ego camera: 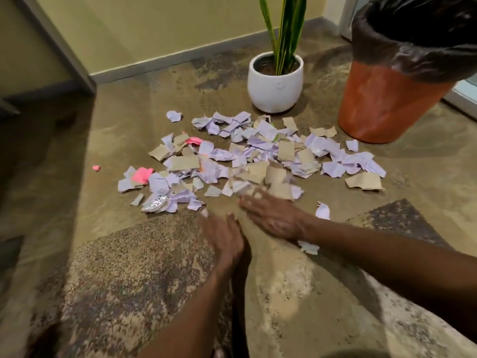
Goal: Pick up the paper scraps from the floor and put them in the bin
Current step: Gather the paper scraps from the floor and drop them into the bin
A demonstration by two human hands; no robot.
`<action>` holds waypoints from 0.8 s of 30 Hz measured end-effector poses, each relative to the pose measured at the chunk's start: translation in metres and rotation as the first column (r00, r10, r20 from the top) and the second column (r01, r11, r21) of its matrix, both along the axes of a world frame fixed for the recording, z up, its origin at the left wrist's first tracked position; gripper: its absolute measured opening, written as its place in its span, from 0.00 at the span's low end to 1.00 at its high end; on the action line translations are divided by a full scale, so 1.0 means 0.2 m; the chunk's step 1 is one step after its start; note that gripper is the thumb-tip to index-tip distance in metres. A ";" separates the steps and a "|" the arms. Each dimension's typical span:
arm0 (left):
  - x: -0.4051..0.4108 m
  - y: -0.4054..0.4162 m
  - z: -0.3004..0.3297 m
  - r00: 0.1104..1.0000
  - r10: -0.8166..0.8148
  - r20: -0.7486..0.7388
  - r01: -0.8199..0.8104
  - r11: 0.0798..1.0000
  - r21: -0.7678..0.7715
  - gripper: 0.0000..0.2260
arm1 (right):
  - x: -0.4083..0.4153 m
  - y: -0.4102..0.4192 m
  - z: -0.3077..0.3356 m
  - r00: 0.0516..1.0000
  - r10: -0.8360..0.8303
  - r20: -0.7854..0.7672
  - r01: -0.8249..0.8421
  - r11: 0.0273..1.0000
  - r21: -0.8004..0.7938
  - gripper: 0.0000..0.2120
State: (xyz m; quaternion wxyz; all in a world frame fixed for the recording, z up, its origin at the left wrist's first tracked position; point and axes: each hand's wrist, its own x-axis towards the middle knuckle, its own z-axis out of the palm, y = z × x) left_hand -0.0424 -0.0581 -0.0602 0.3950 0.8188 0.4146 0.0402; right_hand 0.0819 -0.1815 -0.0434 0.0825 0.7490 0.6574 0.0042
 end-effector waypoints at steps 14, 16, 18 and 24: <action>-0.06 -0.24 -0.04 0.925 -0.318 -0.211 0.353 0.923 0.156 0.33 | -0.09 -0.61 -0.09 0.970 0.239 -0.049 -0.243 0.965 -0.094 0.27; 0.03 -0.25 0.00 0.832 -0.537 -0.141 0.554 0.819 0.151 0.34 | 0.04 -0.61 -0.04 0.994 0.106 -0.011 -0.107 0.992 -0.066 0.28; 0.17 -0.23 0.08 0.764 -0.640 -0.084 0.645 0.754 0.124 0.31 | 0.18 -0.59 0.04 0.997 -0.040 0.068 0.042 0.999 -0.022 0.25; 0.49 -0.01 0.45 0.731 -0.682 -0.006 0.648 0.692 0.317 0.17 | 0.33 -0.46 0.22 0.981 -0.042 0.188 0.043 0.999 -0.002 0.22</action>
